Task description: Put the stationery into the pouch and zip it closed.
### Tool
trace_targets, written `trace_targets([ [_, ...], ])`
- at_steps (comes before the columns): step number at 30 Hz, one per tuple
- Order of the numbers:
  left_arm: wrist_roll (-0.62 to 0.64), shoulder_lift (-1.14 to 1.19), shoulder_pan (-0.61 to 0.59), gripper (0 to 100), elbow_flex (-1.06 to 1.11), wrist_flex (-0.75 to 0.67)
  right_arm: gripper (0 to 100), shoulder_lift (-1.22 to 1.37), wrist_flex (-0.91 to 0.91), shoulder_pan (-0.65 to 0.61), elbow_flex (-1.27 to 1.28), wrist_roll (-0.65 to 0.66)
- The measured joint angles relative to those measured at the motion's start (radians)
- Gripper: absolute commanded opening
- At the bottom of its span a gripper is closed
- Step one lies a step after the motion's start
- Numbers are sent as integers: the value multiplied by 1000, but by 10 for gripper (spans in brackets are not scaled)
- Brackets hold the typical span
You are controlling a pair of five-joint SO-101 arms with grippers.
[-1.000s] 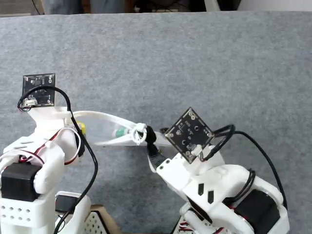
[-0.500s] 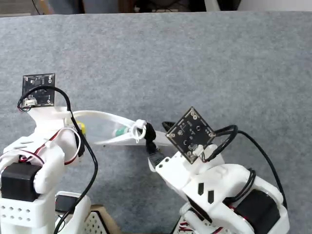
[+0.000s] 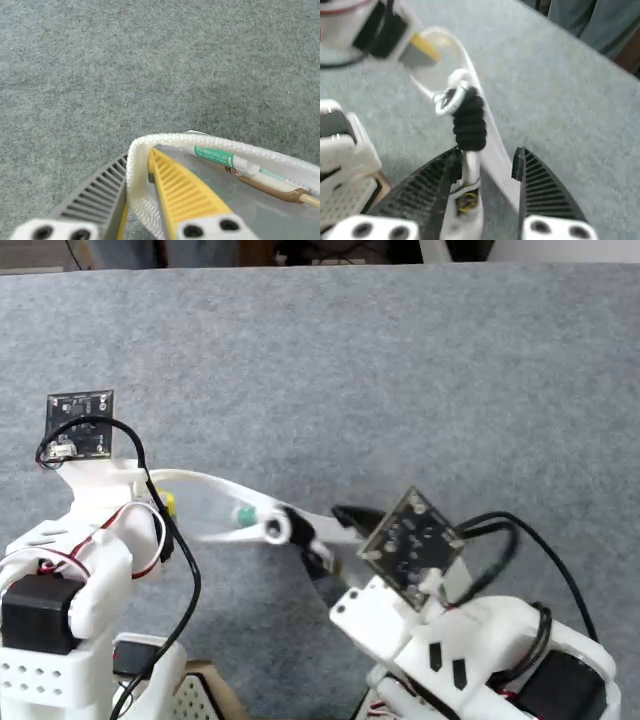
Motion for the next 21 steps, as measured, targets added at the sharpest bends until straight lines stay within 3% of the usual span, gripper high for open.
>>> trace_targets([
  [5, 0, 0, 0, 29, 0, 0, 174, -3, 109, 0, 91, 2],
  [13, 0, 0, 0, 29, 0, 0, 174, -199, 94, -2, 94, 2],
  [21, 0, 0, 0, 29, 0, 0, 173, -226, 20, -34, 94, -153],
])
